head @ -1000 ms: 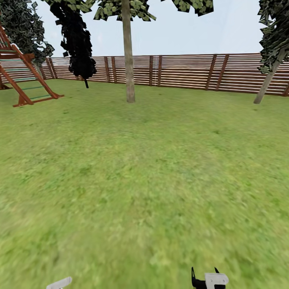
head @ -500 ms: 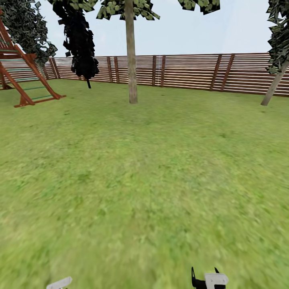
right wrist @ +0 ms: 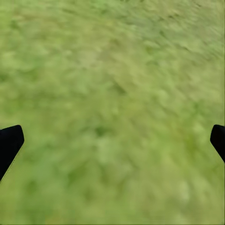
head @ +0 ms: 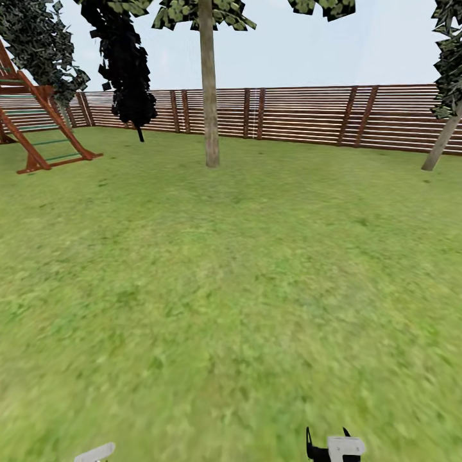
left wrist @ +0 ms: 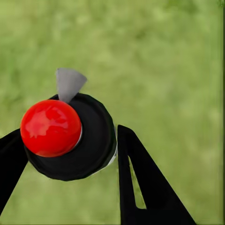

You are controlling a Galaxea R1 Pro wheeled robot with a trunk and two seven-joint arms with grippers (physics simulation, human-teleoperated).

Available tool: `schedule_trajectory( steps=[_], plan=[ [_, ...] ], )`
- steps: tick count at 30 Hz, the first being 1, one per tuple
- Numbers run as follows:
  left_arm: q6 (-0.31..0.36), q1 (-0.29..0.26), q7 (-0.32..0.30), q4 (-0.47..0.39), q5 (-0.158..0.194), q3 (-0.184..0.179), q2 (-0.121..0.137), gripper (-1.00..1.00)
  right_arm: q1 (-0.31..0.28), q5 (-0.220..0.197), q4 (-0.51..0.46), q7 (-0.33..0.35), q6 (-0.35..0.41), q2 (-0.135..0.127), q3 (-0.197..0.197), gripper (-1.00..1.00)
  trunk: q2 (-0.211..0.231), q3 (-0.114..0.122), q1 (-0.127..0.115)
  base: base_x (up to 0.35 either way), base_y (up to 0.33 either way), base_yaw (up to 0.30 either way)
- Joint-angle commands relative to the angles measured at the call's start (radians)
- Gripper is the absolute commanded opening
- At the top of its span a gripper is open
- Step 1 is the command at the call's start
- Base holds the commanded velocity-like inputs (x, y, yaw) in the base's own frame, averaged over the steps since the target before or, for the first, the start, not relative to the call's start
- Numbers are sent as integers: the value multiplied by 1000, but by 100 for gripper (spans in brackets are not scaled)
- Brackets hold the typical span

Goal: In the garden, pick up the pesticide atomizer on the floor and spray pesticide onto both trees until each tree trunk is fully covered.

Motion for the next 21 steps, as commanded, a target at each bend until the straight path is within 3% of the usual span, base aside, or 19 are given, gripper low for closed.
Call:
schedule_trajectory(
  steps=[1,21],
  plan=[
    [-4,-1,1,1,-10,9,0,-100,-1,11,0,-7,-1,0,-4,100,0,-1,0,338,0,0],
    [-4,-1,1,1,-10,9,0,-100,-1,11,0,-7,-1,0,-4,100,0,-1,0,338,0,0]
  ],
)
